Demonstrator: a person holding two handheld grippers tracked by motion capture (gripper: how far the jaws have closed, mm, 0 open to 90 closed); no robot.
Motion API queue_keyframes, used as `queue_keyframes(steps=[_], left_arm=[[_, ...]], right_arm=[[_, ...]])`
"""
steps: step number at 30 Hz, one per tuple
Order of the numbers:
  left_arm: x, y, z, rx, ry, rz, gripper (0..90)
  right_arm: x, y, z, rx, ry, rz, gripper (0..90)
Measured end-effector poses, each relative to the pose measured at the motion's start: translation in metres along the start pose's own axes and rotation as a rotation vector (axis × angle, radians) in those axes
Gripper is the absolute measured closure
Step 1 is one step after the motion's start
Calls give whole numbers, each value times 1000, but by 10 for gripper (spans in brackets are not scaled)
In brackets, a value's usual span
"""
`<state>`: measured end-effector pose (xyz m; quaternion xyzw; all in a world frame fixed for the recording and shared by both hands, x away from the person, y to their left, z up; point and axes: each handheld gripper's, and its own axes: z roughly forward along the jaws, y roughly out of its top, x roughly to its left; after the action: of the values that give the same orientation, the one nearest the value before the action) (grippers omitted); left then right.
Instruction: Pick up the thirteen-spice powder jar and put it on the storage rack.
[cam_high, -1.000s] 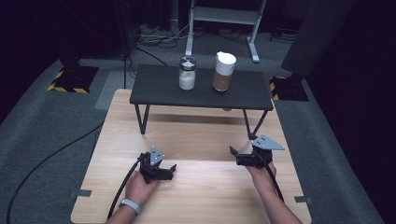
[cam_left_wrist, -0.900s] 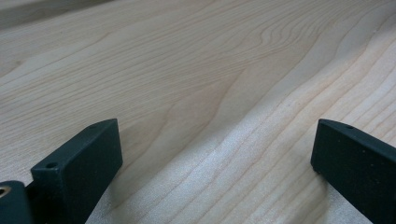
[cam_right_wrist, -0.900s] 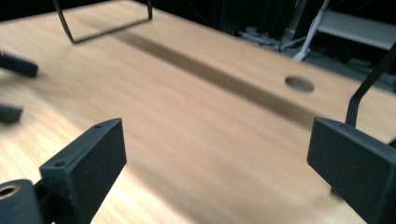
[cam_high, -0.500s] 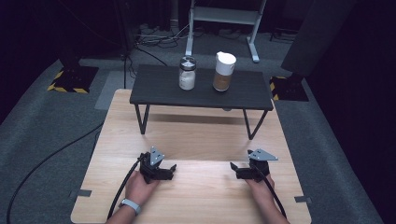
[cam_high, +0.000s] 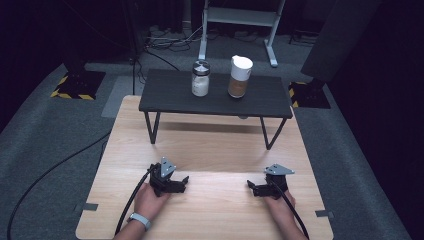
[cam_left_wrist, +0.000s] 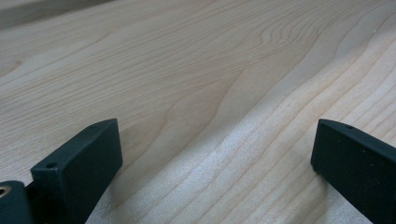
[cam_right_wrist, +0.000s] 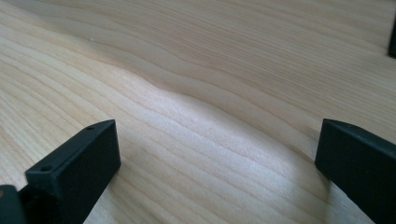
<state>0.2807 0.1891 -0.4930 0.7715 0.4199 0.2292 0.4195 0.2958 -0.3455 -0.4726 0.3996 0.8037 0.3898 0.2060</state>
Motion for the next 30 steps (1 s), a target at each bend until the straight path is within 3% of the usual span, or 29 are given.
queue_keyframes(steps=[4,30], left_arm=[[0,1,0,3,0,6,19],[0,0,0,0,-1,2,18]], right_arm=[[-3,-7,3,-35,33,-25,0],[-3,-7,4,-37,33,-25,0]])
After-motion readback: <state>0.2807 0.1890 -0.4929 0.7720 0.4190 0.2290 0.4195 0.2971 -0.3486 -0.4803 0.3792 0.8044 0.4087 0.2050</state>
